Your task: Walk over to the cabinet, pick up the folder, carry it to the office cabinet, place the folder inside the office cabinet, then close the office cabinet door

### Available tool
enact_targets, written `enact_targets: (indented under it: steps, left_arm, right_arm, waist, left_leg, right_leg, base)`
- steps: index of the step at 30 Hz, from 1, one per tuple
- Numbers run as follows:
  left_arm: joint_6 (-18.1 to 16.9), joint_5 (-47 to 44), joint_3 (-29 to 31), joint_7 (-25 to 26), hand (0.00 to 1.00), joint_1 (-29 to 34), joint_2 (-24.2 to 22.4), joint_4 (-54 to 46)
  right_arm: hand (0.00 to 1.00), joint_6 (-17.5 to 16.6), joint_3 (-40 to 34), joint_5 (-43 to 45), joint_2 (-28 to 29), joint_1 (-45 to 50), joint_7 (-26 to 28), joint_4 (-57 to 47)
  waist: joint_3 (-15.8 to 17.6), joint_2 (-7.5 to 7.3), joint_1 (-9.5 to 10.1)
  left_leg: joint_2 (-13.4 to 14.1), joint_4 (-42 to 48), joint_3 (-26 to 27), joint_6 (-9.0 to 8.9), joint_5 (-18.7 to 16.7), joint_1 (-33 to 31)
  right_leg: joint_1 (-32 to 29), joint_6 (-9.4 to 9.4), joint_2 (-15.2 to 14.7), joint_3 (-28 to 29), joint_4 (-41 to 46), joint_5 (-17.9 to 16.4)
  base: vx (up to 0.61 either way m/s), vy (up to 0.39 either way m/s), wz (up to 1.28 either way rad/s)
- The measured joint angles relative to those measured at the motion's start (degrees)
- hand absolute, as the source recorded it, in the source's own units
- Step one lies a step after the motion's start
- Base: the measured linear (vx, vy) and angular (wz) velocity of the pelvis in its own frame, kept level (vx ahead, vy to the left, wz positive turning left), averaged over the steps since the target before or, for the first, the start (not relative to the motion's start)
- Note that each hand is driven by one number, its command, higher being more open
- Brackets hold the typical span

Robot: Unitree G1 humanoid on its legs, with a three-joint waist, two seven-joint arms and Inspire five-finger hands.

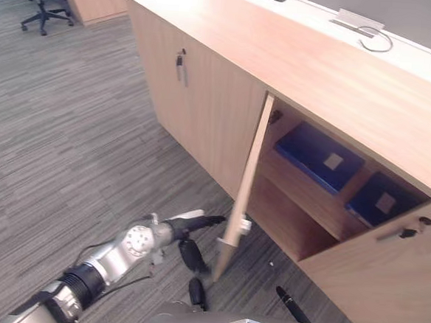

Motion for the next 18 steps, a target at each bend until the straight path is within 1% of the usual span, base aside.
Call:
enact_targets:
  steps: [1,2,3,4,5,8,10,12,13,14,15,16,17,18]
  left_arm:
    - [0.0,0.0,0.1,0.1,1.0,0.5,-1.7,0.0]
    - [-0.2,-0.6,0.5,0.2,1.0,2.1,-5.1,0.0]
    - [-0.2,-0.9,0.7,0.2,1.0,3.0,-6.4,0.0]
    - [0.2,-2.9,1.2,0.5,1.0,4.6,-8.8,0.2]
    - [0.4,-5.6,2.1,0.8,1.0,6.7,-10.9,0.2]
    - [1.9,-11.8,2.3,1.6,1.0,9.3,-13.0,0.8]
    - [2.9,-15.6,2.4,1.9,1.0,9.8,-13.9,2.6]
    - [3.3,-18.8,3.2,1.8,1.0,10.5,-14.6,7.1]
    - [4.0,-20.9,5.2,1.9,1.0,10.8,-15.6,11.2]
    - [4.3,-21.8,6.8,2.0,1.0,11.0,-16.4,14.0]
    - [5.2,-25.3,11.8,3.5,1.0,11.0,-19.1,21.9]
    - [5.4,-26.3,14.6,4.5,1.0,11.0,-20.1,25.4]
    - [5.4,-28.1,18.0,6.2,1.0,11.0,-21.0,29.7]
    - [5.4,-29.7,22.8,7.8,1.0,10.9,-21.5,35.4]
  right_arm:
    - [1.0,0.0,-0.5,1.1,0.1,0.0,0.0,0.1]
    - [1.0,0.0,-2.2,3.6,0.5,0.1,-0.2,0.3]
    - [1.0,0.0,-2.9,4.3,0.6,0.1,-0.4,0.3]
    - [1.0,0.0,-4.3,6.2,0.9,0.3,-0.8,0.5]
    - [1.0,0.1,-5.1,7.0,1.3,0.5,-1.1,0.6]
    - [1.0,0.4,-5.7,8.8,1.8,0.8,-1.8,0.7]
    - [1.0,0.8,-5.7,8.8,1.8,0.8,-1.8,1.2]
    - [1.0,1.0,-5.6,8.7,1.6,0.7,-1.8,1.2]
    - [1.0,1.1,-5.5,8.7,1.5,0.4,-1.8,1.1]
    - [1.0,1.1,-5.5,8.7,1.5,0.1,-1.9,0.9]
    - [1.0,1.2,-4.4,8.5,1.3,-0.3,-2.0,0.3]
    - [1.0,1.2,-3.9,8.1,1.4,-0.4,-2.0,-0.2]
    - [1.0,1.2,-3.4,7.9,1.6,-0.3,-2.1,-0.6]
    - [1.0,1.2,-3.4,7.6,2.3,-0.3,-2.1,-0.9]
  waist:
    - [0.0,0.06,-0.33]
    - [-0.1,0.0,-1.03]
    - [-0.1,-0.04,-1.13]
    - [0.0,-0.26,-1.14]
    - [0.3,-0.71,-1.13]
    - [0.2,-1.36,-1.11]
    - [0.2,-1.48,-1.19]
    - [0.1,-1.55,-1.48]
    - [0.1,-1.56,-2.37]
    - [0.2,-1.63,-2.66]
    - [0.3,-1.12,-2.7]
    - [0.4,-0.93,-2.69]
    - [0.5,-1.02,-2.68]
    - [0.7,-1.53,-2.66]
  left_leg:
    - [0.0,0.0,0.0,0.15,0.1,0.0]
    - [0.1,0.0,0.0,0.47,0.3,0.1]
    - [0.1,0.0,0.0,0.48,0.3,0.1]
    - [0.2,0.0,0.1,0.67,0.5,0.2]
    - [0.2,0.0,0.1,0.69,0.5,0.7]
    - [0.2,0.0,0.2,0.51,0.2,1.1]
    - [0.3,0.0,0.8,0.51,-0.1,1.4]
    - [0.4,0.0,2.4,0.35,-0.9,2.3]
    - [0.7,0.0,3.3,0.38,-1.3,2.5]
    - [0.9,0.0,4.0,0.76,-1.7,2.6]
    - [2.0,0.0,6.1,0.57,-2.2,2.7]
    - [2.7,0.0,7.0,0.49,-2.3,2.8]
    - [3.6,0.0,8.1,0.27,-2.5,2.8]
    - [4.3,0.0,9.2,0.04,-2.5,2.7]
  right_leg:
    - [0.1,0.19,0.0,0.0,-0.1,0.0]
    - [0.2,0.95,0.0,0.0,-0.4,0.3]
    - [0.2,1.29,0.0,0.1,-0.4,0.4]
    - [0.4,2.08,0.0,0.1,-0.4,0.8]
    - [1.0,2.25,0.1,0.1,-0.5,0.9]
    - [1.3,2.22,0.1,0.2,-0.4,1.0]
    - [1.2,2.13,0.0,0.8,-0.3,1.0]
    - [1.2,1.04,0.2,2.3,-0.2,0.9]
    - [0.9,-0.33,0.2,3.0,0.1,0.9]
    - [0.4,-1.16,0.3,3.5,0.6,0.9]
    - [-1.7,-2.69,0.5,2.9,3.1,1.4]
    - [-2.4,-3.29,0.6,1.2,4.2,1.8]
    - [-3.5,-4.0,0.7,-2.5,5.6,2.3]
    - [-3.9,-4.39,0.7,-7.6,6.2,2.5]
  base:
    - [0.0,-0.029,-0.1]
    - [0.02,-0.023,-0.05]
    - [0.04,-0.032,-0.05]
    - [0.07,-0.045,-0.04]
    - [0.08,-0.045,-0.02]
    - [0.05,-0.024,-0.03]
    - [0.03,-0.006,-0.17]
    - [0.01,0.002,-0.39]
    - [0.0,0.007,-0.41]
    - [-0.01,0.016,-0.67]
    - [-0.02,0.014,-0.7]
    - [-0.03,0.006,-0.82]
    - [-0.03,-0.033,-0.65]
    - [-0.02,-0.053,-0.62]
